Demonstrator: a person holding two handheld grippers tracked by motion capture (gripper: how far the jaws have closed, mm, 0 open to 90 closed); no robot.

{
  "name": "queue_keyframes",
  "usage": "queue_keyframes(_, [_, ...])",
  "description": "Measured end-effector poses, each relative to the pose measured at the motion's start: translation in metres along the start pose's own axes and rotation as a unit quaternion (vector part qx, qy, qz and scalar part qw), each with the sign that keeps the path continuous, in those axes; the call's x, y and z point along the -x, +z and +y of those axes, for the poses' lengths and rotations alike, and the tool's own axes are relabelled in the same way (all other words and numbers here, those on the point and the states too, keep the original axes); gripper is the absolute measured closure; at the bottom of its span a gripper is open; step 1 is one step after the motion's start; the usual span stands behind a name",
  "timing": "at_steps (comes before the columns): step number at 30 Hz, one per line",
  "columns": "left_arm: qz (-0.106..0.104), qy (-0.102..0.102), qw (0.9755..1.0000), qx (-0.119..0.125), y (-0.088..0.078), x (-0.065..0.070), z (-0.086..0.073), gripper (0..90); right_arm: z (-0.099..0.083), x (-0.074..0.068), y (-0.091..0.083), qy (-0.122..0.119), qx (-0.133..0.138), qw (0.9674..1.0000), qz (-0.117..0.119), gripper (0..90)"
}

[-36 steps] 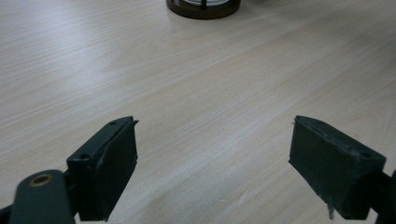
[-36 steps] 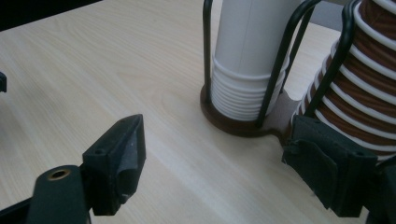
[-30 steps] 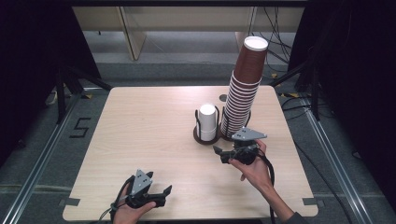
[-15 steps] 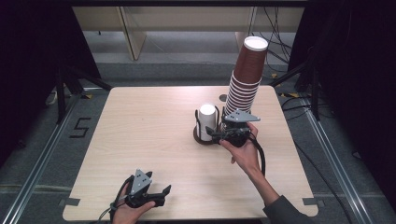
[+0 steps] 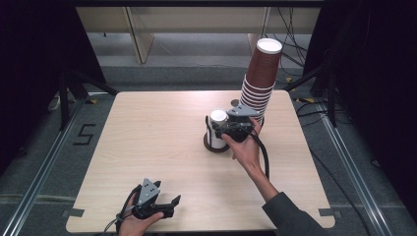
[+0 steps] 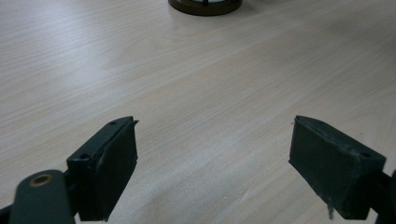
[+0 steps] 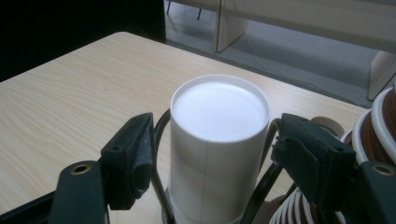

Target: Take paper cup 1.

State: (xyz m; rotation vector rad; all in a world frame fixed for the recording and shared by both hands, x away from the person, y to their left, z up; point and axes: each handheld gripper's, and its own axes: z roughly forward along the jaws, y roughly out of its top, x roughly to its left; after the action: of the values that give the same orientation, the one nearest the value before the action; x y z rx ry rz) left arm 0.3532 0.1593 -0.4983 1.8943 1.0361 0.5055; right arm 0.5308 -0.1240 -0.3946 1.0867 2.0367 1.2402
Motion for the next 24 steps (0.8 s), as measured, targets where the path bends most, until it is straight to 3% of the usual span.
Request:
queue_keyframes(2, [0.0, 0.0, 1.0, 0.0, 0.0, 0.0, 0.0, 14.7, 0.002, -0.001, 0.001, 0.01, -0.006, 0.9999, 0.004, 28.5])
queue_keyframes(7, [-0.001, -0.001, 1.0, 0.0, 0.0, 0.0, 0.0, 14.7, 0.008, -0.002, 0.012, -0.009, -0.01, 0.9998, -0.011, 27.7])
queue_keyframes(11, [-0.001, -0.002, 1.0, 0.002, 0.0, 0.001, 0.0, 14.6, 0.01, -0.004, 0.022, 0.007, -0.027, 0.9995, -0.014, 28.3])
queue_keyframes(14, [0.0, -0.001, 1.0, 0.001, 0.0, 0.001, 0.0, 14.7, 0.011, -0.003, 0.027, -0.011, -0.034, 0.9992, -0.02, 28.7])
queue_keyframes(15, [0.0, -0.001, 1.0, 0.001, 0.0, 0.001, 0.0, 14.7, 0.011, -0.004, 0.028, 0.006, -0.031, 0.9993, -0.02, 30.3])
queue_keyframes(18, [0.0, 0.002, 1.0, -0.001, -0.001, 0.001, 0.0, 14.7, 0.012, -0.005, 0.03, 0.016, -0.041, 0.9988, -0.019, 33.1])
queue_keyframes(20, [0.002, 0.002, 1.0, -0.002, -0.001, 0.001, 0.001, 14.7, 0.012, -0.005, 0.031, 0.017, -0.041, 0.9988, -0.021, 33.5])
queue_keyframes(21, [-0.001, 0.002, 1.0, 0.001, -0.001, 0.001, 0.0, 14.7, 0.014, -0.002, 0.032, 0.002, -0.035, 0.9992, -0.018, 34.0])
queue_keyframes(24, [0.002, 0.003, 1.0, -0.001, -0.001, 0.0, 0.001, 14.7, 0.017, -0.004, 0.03, 0.018, -0.031, 0.9991, -0.023, 34.3])
